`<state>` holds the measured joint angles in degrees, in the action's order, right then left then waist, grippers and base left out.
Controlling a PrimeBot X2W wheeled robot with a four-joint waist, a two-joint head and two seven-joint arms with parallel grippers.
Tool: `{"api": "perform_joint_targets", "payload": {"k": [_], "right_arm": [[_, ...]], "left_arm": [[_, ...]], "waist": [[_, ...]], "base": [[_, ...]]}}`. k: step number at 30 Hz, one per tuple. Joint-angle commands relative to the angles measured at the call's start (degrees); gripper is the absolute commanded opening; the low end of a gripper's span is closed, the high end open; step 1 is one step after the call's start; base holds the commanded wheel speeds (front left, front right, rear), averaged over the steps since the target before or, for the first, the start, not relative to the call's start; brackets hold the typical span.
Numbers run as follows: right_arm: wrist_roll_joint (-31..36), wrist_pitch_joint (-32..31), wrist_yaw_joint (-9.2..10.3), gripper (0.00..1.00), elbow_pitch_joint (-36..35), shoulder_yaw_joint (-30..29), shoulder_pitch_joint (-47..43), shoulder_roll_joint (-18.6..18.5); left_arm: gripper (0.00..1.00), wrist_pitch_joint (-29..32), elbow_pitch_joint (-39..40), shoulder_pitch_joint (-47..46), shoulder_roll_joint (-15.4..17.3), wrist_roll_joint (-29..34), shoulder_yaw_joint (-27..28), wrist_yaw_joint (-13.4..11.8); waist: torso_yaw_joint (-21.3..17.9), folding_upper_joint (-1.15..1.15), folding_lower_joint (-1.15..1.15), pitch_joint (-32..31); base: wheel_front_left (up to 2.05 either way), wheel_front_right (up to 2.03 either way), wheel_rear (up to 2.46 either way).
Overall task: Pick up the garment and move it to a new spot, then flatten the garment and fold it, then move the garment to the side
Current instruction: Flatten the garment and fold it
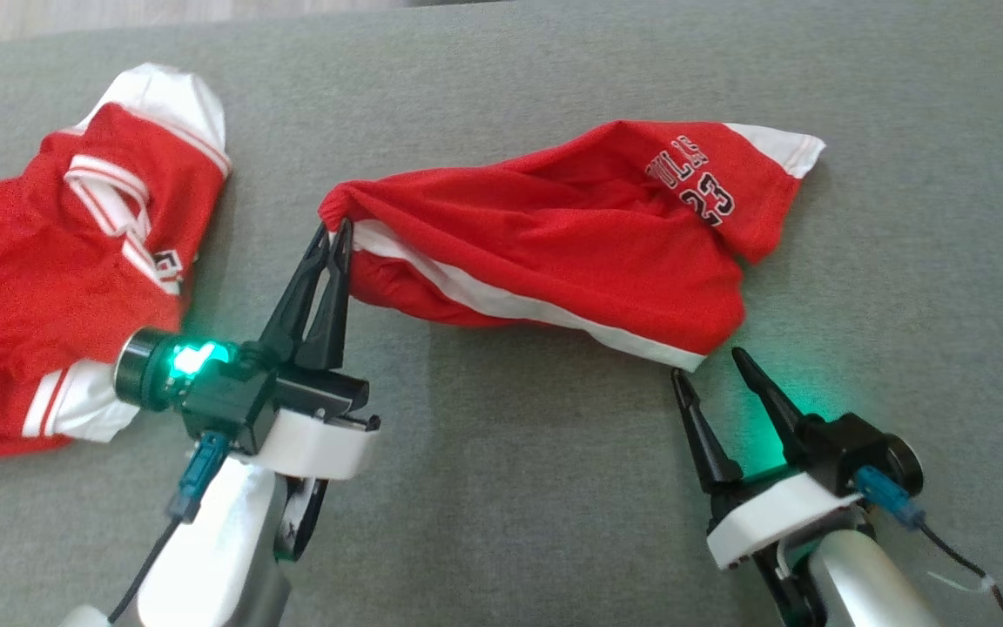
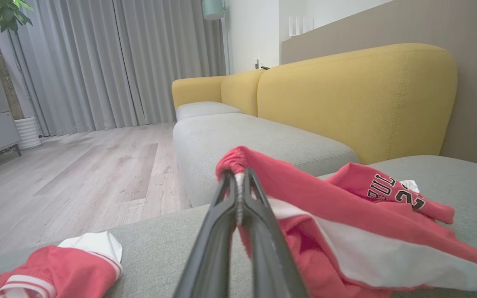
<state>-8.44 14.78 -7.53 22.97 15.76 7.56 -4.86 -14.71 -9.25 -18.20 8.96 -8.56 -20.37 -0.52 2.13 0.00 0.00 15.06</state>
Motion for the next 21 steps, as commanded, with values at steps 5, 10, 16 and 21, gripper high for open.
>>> {"api": "perform_joint_targets", "payload": {"k": [5, 10, 16, 21], "right_arm": [[1.55, 0.22, 0.04, 1.0, 1.55, 1.56, 2.86, -0.45], [1.88, 0.22, 0.04, 0.42, 2.07, 1.41, 3.26, -0.35], [1.82, 0.22, 0.04, 0.0, 0.14, 0.74, 2.59, -0.62], [1.94, 0.22, 0.04, 0.0, -1.34, 0.27, 2.03, -0.76]], "left_arm": [[0.0, -0.29, 2.26, -2.37, 0.95, 0.61, 1.72, -0.12], [0.0, -0.29, 2.69, -3.04, 0.69, 1.1, 1.49, -0.3], [0.0, -0.29, 2.85, -3.11, 1.04, 1.33, 1.91, -0.35], [0.0, -0.29, 3.63, -2.89, 1.46, 1.31, 2.45, -0.25]], "waist": [[1.55, 0.0, 0.0, 1.08], [1.7, 0.0, 0.0, 1.42], [0.5, 0.0, 0.0, 0.63], [-0.81, 0.0, 0.0, -0.51]], "base": [[0.0, 0.0, 0.0], [0.0, 0.0, 0.0], [0.0, 0.0, 0.0], [0.0, 0.0, 0.0]]}}
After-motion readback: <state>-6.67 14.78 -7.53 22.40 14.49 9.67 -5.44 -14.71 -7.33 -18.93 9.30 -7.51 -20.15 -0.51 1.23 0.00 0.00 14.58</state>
